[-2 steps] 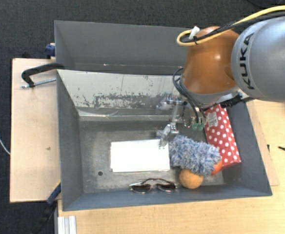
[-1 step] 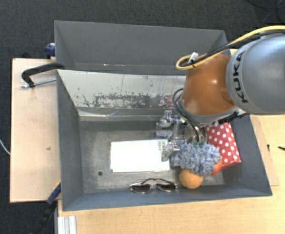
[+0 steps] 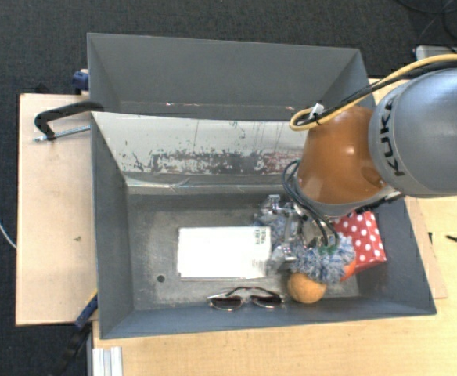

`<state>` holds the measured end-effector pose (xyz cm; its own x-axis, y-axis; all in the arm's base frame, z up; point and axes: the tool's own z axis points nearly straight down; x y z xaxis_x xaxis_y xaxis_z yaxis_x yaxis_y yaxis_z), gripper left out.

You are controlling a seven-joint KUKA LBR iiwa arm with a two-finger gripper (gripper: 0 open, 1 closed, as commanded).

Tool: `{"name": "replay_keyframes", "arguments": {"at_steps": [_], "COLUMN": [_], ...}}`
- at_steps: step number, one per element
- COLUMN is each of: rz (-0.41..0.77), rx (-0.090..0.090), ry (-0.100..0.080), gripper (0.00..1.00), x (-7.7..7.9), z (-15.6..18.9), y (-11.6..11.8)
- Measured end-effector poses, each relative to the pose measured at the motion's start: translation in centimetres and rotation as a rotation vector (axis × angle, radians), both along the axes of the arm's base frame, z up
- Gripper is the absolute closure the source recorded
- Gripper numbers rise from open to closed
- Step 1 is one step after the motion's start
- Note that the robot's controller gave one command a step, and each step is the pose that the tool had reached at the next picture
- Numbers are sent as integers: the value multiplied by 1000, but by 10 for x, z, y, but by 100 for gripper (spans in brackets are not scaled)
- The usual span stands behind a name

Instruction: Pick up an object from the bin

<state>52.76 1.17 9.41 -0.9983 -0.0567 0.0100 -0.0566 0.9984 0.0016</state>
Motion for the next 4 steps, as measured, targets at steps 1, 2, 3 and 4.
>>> {"name": "replay_keyframes", "arguments": {"at_steps": [1,2,3,4], "rz": [31,34,-82,-82], "rx": [0,2,13,13], "ry": [-17,-22,-25,-25], "gripper": [0,0,100,100], "x": [-2,-4,25,25], "z": [-11,-21,-20,-20], "y": [-36,-46,-99,-99]}}
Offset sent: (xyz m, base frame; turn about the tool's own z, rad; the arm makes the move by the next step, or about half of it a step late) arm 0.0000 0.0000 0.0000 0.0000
